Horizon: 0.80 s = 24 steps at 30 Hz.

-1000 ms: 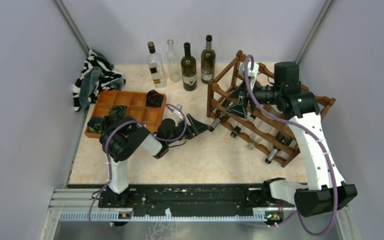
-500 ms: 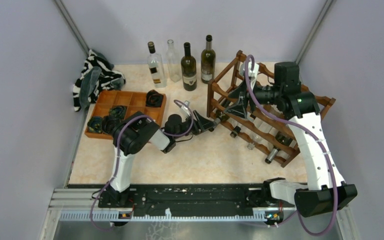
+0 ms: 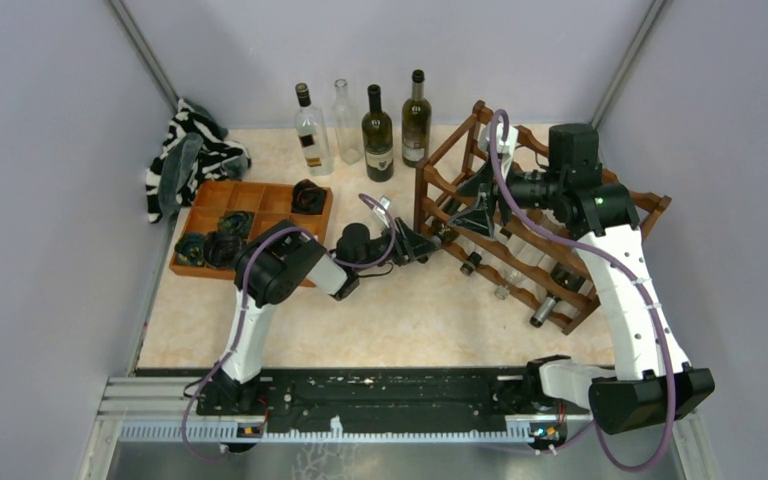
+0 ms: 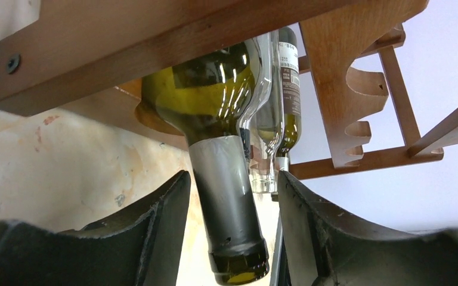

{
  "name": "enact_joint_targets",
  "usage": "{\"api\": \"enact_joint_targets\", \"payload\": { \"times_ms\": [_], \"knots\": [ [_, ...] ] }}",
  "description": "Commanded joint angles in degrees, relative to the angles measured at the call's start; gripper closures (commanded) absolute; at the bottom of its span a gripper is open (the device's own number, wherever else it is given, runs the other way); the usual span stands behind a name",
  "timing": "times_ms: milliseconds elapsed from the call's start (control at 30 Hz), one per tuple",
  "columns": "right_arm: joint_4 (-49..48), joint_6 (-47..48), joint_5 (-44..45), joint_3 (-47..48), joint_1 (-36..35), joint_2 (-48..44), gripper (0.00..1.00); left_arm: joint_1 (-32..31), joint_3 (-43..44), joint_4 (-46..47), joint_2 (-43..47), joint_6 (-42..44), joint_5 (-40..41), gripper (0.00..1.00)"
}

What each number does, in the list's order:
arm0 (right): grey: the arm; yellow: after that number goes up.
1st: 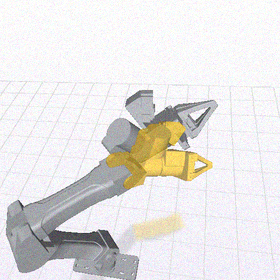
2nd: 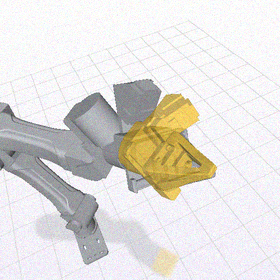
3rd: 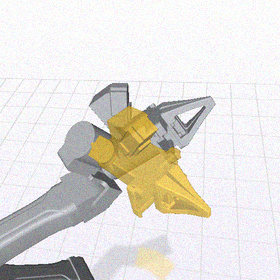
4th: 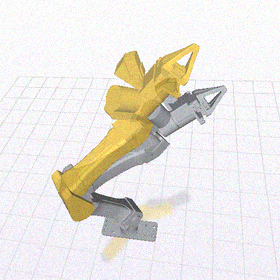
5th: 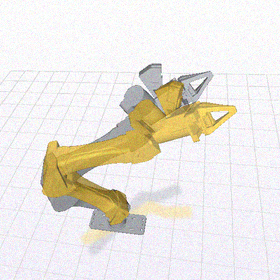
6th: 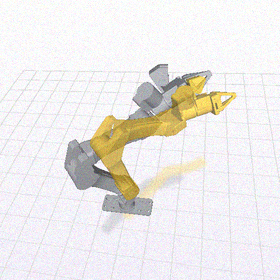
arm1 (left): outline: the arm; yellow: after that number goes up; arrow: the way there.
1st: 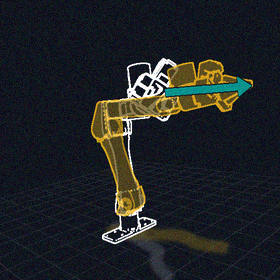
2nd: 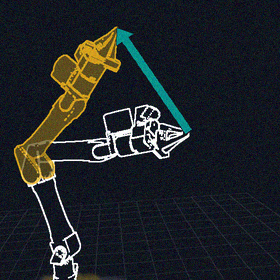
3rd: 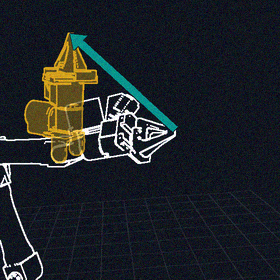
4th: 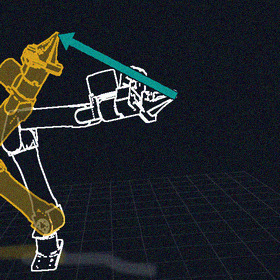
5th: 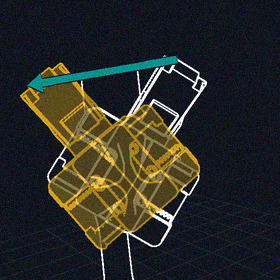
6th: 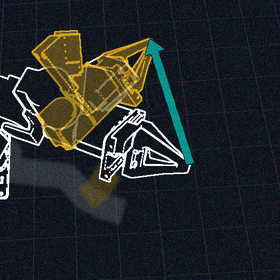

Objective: Put the wine bottle on the wine rack
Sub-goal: Adjust the wine bottle in the wine rack.

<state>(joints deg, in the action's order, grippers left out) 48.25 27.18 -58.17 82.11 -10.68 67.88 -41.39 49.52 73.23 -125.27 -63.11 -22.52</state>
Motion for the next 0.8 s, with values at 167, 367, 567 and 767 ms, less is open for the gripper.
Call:
{"api": "enact_joint_targets", "payload": {
  "times_ms": [167, 367, 567, 767],
  "knots": [
    [-1.81, 0.39, -1.03, 0.07, 0.32, -2.03, 0.35, 0.03, 5.97, -0.29, -3.93, 1.28, -4.73, 0.42],
    [-1.75, 0.66, -0.88, -0.14, 0.31, -2.13, 0.35, 0.41, 7.03, -0.90, -4.64, 1.41, -6.00, 0.49],
    [-1.68, 0.63, -0.89, 0.03, 0.31, -2.13, 0.35, 0.76, 8.44, -1.38, -5.45, 2.46, -7.50, 0.63],
    [-1.67, 0.63, -0.79, -0.19, 0.31, -2.22, 0.35, 0.87, 8.51, 2.33, -6.38, 3.63, -9.37, 0.97]
  ]
}}
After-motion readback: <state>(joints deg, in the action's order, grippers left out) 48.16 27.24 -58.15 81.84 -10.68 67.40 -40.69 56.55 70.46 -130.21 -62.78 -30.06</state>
